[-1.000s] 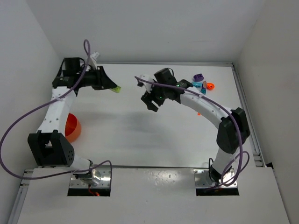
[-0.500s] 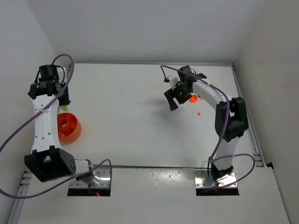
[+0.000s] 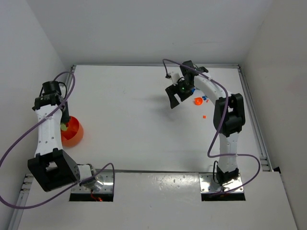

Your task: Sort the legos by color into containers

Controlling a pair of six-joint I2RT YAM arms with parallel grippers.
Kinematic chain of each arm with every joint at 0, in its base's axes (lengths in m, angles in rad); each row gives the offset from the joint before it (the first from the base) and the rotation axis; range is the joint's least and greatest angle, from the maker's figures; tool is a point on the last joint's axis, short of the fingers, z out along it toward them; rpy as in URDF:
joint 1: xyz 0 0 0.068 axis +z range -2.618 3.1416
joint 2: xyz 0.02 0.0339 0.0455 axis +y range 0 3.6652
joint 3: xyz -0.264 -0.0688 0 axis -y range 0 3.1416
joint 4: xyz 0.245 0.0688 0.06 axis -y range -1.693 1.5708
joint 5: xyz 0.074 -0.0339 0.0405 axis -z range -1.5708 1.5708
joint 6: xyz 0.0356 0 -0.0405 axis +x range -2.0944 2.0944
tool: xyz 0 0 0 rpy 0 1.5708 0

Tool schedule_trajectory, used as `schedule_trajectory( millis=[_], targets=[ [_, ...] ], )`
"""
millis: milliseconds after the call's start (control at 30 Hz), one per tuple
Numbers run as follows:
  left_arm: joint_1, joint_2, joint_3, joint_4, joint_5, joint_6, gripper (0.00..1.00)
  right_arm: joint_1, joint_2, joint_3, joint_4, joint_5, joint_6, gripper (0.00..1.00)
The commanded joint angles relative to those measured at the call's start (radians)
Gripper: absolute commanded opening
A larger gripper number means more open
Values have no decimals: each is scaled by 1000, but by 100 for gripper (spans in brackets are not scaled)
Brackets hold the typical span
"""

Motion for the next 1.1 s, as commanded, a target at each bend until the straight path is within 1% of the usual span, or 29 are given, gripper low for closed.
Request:
schedule_trajectory(
  millis=[0, 233, 400, 767, 833, 867, 900, 1000, 1033, 1067],
  targets=[
    [14, -25, -22, 115, 13, -5, 1, -8, -12, 29, -25, -25, -16, 85],
    [14, 15, -44, 196, 4, 15, 1, -8, -32, -5, -16, -15, -16, 85],
    [14, 64, -44, 218, 4, 25, 1, -17, -32, -14, -16, -5, -16, 85],
    [14, 73, -75, 238, -45, 55, 2, -17, -41, -23, -6, 4, -25, 85],
    [14, 73, -84, 238, -55, 55, 5, -17, -41, -23, -6, 4, -25, 85],
    [14, 64, -95, 247, -55, 66, 5, -17, -41, -23, -6, 4, -25, 85],
    [14, 64, -104, 247, -65, 66, 7, -17, -41, -23, -6, 4, -25, 85],
    [14, 55, -113, 247, -85, 84, 22, -26, -41, -23, -6, 4, -25, 85],
    [14, 54, -113, 247, -85, 85, 32, -26, -41, -23, -6, 4, -25, 85],
    [14, 54, -122, 247, -85, 85, 37, -26, -41, -33, -6, 4, -25, 85]
  ],
)
